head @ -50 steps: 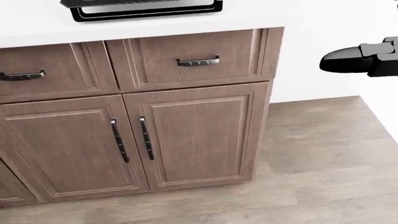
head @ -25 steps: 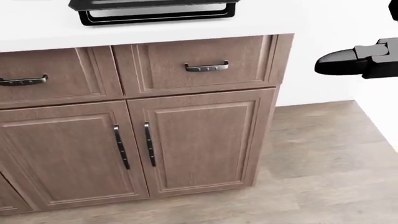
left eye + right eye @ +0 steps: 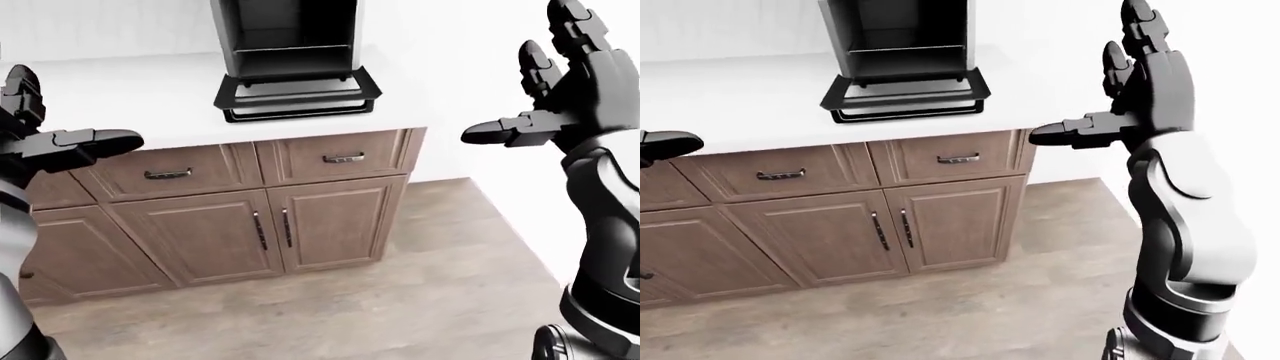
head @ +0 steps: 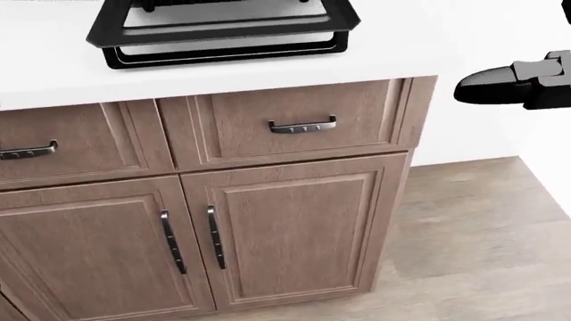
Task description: Close the toaster oven door.
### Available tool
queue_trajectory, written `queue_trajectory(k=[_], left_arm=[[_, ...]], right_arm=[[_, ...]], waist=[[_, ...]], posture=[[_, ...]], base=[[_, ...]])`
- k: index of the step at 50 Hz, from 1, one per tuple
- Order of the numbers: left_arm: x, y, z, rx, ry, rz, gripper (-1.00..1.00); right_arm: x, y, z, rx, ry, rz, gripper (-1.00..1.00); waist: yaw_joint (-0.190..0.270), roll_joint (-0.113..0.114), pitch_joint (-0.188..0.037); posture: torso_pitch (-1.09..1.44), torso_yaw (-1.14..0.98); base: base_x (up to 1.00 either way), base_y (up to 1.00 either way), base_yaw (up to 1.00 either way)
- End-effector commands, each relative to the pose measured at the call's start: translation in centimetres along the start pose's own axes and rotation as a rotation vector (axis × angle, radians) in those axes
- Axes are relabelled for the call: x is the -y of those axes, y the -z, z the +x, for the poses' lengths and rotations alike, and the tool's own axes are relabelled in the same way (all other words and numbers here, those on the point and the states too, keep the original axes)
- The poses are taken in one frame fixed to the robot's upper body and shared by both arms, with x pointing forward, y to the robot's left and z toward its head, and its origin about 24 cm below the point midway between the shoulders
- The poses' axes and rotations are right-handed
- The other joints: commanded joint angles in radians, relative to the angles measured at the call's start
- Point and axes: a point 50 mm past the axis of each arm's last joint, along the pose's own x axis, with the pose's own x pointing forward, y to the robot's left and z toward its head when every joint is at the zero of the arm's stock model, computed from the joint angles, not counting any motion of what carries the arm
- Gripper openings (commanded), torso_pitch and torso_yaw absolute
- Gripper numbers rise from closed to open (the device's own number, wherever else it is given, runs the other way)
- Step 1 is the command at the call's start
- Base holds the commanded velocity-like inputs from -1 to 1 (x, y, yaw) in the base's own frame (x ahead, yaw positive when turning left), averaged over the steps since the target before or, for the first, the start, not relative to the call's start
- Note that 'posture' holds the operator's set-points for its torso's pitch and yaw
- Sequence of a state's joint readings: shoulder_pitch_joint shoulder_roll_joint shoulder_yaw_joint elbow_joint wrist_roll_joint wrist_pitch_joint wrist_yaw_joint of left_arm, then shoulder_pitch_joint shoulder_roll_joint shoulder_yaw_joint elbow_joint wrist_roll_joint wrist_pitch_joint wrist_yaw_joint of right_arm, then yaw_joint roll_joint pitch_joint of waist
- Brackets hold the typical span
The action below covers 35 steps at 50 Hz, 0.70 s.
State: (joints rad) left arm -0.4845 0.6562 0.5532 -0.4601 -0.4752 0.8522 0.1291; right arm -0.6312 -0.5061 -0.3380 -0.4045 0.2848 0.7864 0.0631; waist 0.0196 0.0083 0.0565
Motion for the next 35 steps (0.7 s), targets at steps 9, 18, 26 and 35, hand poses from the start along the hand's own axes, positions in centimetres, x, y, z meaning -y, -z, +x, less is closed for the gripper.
queue_trajectory(k=[9,18,26,35], left_arm=[[-0.1,-1.6,-0.1,0.075,-0.001,-0.004,1.0],[-0.2,-1.9,0.0,0.08,-0.006,-0.007,1.0],[-0.6,-2.5,-0.1,0.09,-0.016,-0.011,1.0],[-0.9,-3.1,0.1,0.101,-0.022,-0.013,1.0]], right_arm=[[0.3,-1.6,0.0,0.07,0.02,-0.008,1.0],[0.3,-2.1,0.0,0.077,0.018,-0.004,1.0],[0.4,-3.1,0.1,0.098,0.015,-0.003,1.0],[0.6,-3.5,0.2,0.108,0.018,-0.006,1.0]], waist=[[-0.019,-0.042,-0.023],[-0.04,0.095,-0.042],[-0.012,0.038,-0.021],[-0.013,-0.056,-0.018]], posture=[[0.0,0.0],[0.0,0.0],[0.0,0.0],[0.0,0.0]], base=[[0.35,0.0,0.0],[0.35,0.03,0.0],[0.35,0.04,0.0],[0.35,0.04,0.0]])
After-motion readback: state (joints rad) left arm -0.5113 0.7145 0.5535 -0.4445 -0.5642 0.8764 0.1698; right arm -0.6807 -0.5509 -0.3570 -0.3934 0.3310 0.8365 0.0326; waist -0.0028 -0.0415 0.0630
